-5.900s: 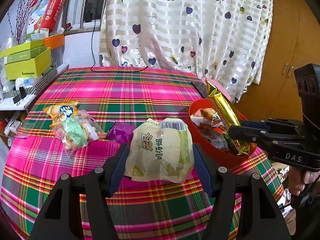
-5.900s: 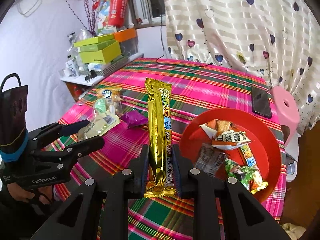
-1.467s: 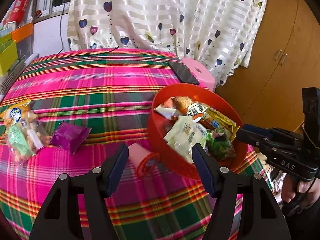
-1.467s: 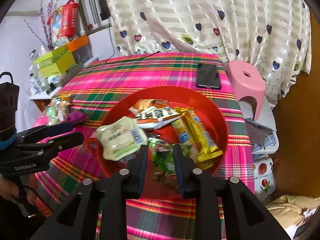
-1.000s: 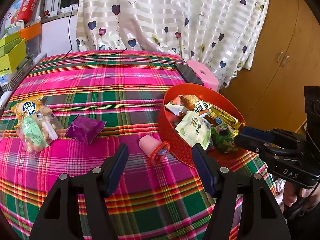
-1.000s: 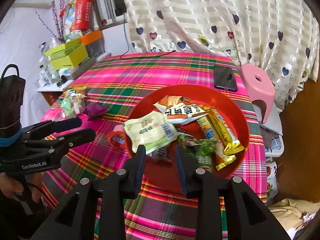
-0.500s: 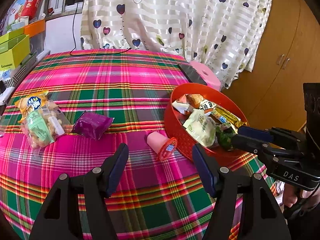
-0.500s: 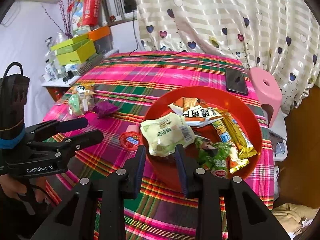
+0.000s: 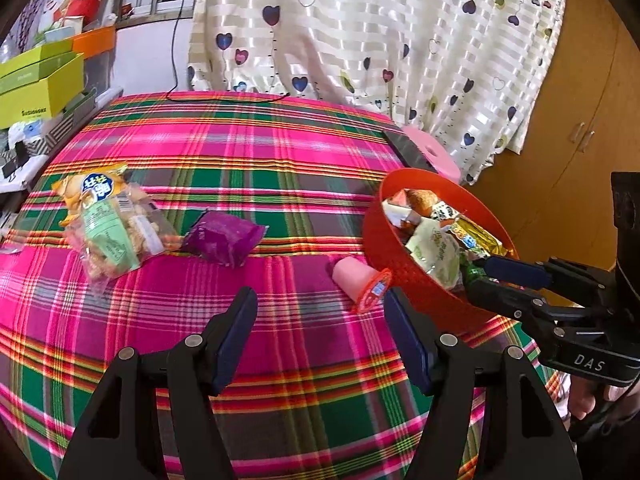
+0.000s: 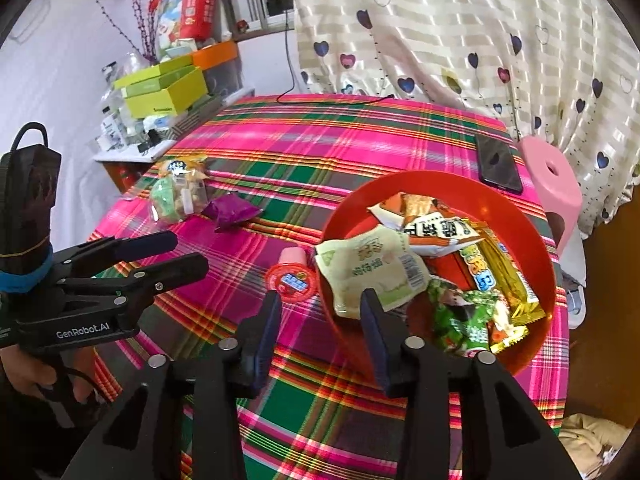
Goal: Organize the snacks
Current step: 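Move both grippers away from the basket toward the remaining snacks, then grasp the clear green-label snack bag with the left gripper while the right gripper grasps the purple packet, then carry the clear bag and purple packet over the red basket with both grippers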
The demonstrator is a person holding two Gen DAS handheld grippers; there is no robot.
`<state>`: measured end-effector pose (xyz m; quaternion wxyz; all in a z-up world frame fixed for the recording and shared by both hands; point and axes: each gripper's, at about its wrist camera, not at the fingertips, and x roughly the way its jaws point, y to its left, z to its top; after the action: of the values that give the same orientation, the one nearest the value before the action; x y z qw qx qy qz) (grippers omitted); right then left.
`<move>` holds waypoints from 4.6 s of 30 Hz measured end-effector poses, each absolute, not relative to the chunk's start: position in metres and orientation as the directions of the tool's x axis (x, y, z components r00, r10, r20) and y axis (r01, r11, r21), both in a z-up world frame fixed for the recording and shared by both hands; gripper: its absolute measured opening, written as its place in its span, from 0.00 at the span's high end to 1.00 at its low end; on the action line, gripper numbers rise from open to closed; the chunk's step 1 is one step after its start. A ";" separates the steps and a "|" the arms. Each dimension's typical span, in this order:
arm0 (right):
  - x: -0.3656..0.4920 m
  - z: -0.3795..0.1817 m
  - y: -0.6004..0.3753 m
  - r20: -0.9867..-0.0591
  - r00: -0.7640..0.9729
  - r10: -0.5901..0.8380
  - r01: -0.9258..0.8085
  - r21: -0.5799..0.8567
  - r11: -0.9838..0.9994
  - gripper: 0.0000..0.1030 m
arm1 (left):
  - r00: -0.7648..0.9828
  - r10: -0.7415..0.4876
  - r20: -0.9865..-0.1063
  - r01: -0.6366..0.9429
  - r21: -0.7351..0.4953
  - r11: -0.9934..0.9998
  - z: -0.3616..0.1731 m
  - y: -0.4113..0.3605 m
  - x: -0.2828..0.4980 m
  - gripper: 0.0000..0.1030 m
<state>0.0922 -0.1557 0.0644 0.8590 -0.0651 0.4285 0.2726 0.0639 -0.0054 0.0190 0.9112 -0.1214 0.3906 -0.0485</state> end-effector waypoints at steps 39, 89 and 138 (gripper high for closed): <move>0.150 0.031 -0.023 -0.816 0.339 0.468 -0.701 0.113 0.704 0.51 | 0.764 0.005 -0.645 -0.201 -0.230 0.952 0.015 0.151 0.075 0.35; 0.151 0.033 -0.030 -0.798 0.372 0.474 -0.660 0.132 0.739 0.62 | 0.673 -0.013 -0.740 -0.108 -0.115 0.987 -0.013 0.094 0.083 0.62; 0.116 0.059 -0.238 -0.738 0.541 0.404 -0.422 0.178 0.889 0.52 | 0.678 -0.281 -0.679 0.244 -0.152 0.958 0.043 -0.079 0.139 0.62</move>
<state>0.1159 -0.2376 0.0589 0.8776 -0.0108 0.4175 0.2354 0.1387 -0.0791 0.0427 0.9157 -0.0245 0.3747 -0.1433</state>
